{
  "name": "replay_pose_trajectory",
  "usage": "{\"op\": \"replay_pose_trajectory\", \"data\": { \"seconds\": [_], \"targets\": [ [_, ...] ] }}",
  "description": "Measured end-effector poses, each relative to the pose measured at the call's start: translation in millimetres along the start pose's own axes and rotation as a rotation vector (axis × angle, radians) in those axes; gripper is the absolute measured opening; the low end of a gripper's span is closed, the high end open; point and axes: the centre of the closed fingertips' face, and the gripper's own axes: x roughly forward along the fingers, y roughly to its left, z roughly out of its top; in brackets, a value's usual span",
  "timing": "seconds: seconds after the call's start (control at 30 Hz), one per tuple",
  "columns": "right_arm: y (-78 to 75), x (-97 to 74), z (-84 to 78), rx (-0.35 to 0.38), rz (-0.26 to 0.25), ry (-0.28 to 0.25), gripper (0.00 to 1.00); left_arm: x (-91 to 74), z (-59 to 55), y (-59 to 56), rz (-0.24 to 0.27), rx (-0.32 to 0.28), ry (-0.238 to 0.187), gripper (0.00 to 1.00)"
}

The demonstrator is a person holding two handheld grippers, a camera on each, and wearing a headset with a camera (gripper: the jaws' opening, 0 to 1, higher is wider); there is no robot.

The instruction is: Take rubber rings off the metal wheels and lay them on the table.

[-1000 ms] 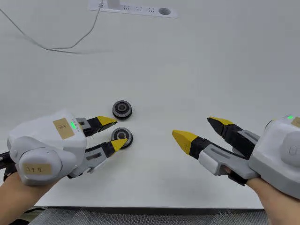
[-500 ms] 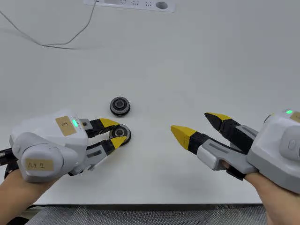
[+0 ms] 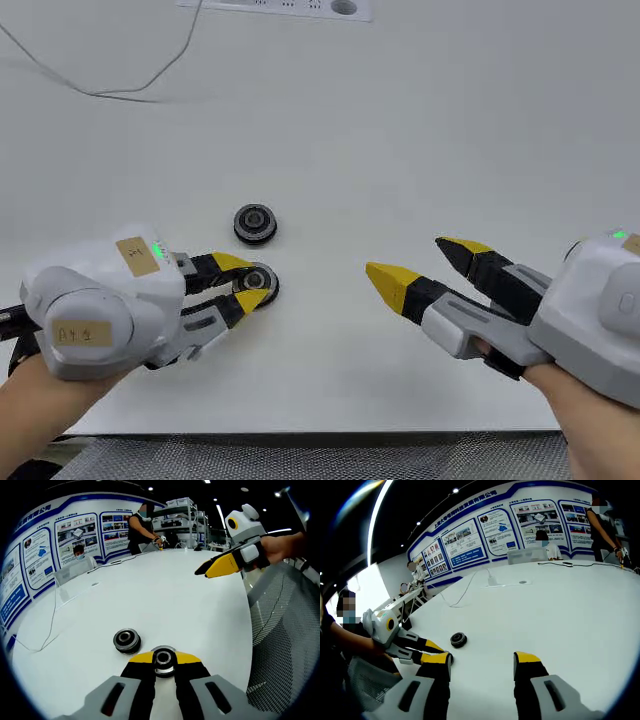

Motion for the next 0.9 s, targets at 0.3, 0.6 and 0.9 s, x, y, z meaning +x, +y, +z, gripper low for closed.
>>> {"op": "replay_pose_trajectory", "data": {
  "seconds": [0.3,0.6,0.9],
  "targets": [
    [1.7,0.4,1.7,0.006,0.006,-0.005,0.51,-1.0,3.0,-1.3,-0.011,-0.014,0.009,0.13],
    [1.1,0.9,3.4,0.01,0.007,-0.012,0.5,-1.1,1.0,-0.6,-0.017,0.031,0.06,0.14],
    [4.3,2.4,3.8,0.034,0.022,-0.016,0.49,-0.9,-0.9,-1.3,-0.024,0.037,0.057,0.15]
  ]
}}
